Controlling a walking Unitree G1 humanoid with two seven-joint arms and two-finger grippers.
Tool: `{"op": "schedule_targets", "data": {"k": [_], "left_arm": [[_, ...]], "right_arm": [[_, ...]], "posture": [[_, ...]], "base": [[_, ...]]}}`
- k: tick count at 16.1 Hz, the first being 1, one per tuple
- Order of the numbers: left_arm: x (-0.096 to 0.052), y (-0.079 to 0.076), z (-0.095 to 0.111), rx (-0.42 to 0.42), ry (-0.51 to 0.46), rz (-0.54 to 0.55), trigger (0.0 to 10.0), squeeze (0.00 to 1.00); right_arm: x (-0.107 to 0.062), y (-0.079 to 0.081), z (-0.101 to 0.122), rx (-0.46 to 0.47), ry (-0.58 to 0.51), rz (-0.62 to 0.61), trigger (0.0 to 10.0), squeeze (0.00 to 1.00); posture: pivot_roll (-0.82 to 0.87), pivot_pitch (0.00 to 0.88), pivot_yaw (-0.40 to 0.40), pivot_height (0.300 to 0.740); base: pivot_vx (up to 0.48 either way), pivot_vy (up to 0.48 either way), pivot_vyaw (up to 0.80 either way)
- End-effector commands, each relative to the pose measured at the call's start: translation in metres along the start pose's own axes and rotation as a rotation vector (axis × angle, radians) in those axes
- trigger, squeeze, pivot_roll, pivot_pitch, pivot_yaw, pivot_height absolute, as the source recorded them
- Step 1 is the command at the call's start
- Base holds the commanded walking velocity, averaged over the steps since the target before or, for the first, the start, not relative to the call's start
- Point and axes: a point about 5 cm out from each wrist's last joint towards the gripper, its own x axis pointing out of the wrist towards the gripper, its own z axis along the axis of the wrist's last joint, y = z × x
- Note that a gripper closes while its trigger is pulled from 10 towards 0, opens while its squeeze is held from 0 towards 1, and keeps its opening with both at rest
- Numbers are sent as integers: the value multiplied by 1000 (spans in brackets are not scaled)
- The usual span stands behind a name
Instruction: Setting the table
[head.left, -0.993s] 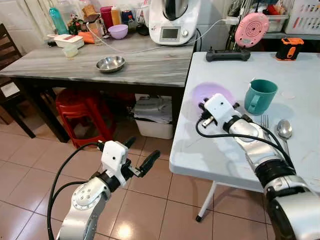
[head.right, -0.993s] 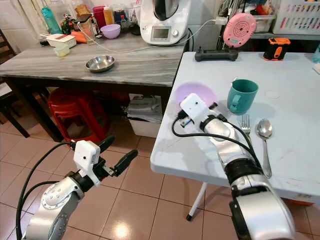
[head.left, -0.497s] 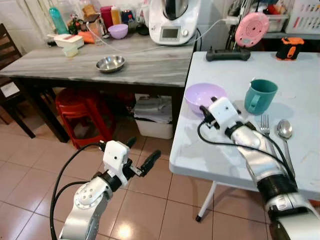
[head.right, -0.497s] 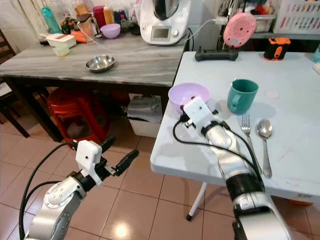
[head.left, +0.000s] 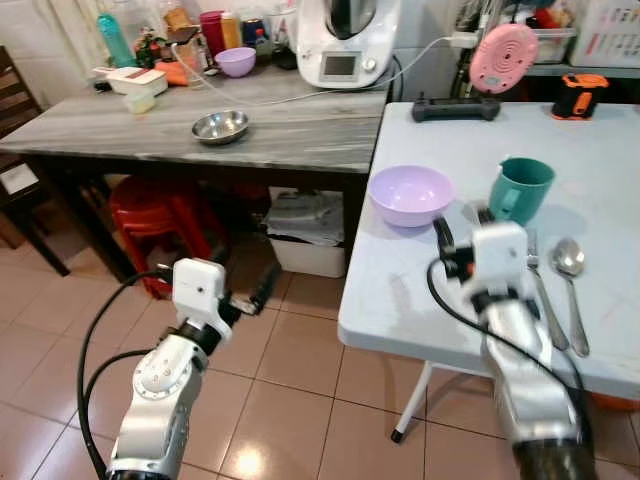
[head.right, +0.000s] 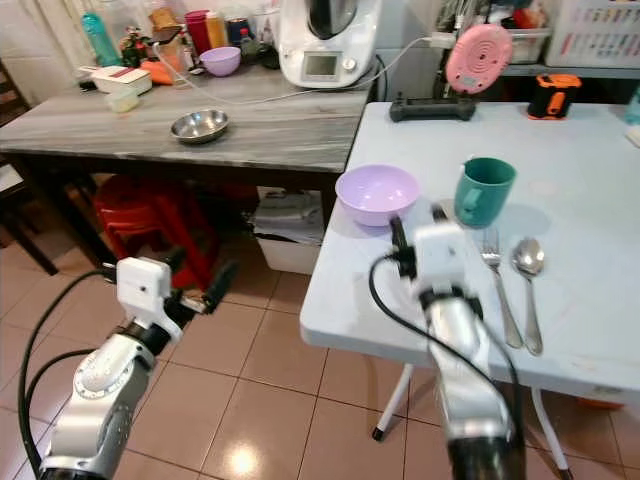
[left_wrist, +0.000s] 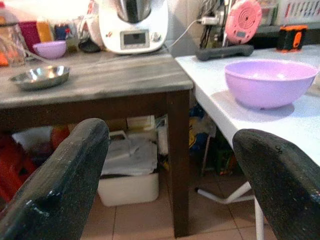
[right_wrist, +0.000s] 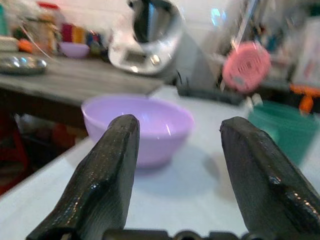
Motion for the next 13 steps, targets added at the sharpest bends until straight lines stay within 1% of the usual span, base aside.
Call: {"op": "schedule_targets", "data": {"k": [1,3,6,7,13], "left_arm": [[2,2,2,6,-13,4,10000,0],[5,-2,3,-18,-20,-12,10000,0],[10,-8,0,-32,-27,-33,10000,0],[10,-9,0,-36,-26,-35,10000,0],[8,-12,-3,-44,-22,-39,10000,0]], "right_arm": [[0,-1,6,15,-15,-16,10000,0],[-1,1,7,17,-17,-15,10000,0],[-9,0,16,31,16,-37,10000,0],[-9,0,16,30,18,-37,10000,0],[-8,4,22,13,26,-9,10000,0]], "posture": [[-89,0,109,740],[-104,0,116,740],[-114,0,119,740],[-116,0,118,740],[-107,0,107,740]], "base": [[0,0,-575],[0,0,-800],[0,0,-800],[0,0,0],[266,0,0]]}}
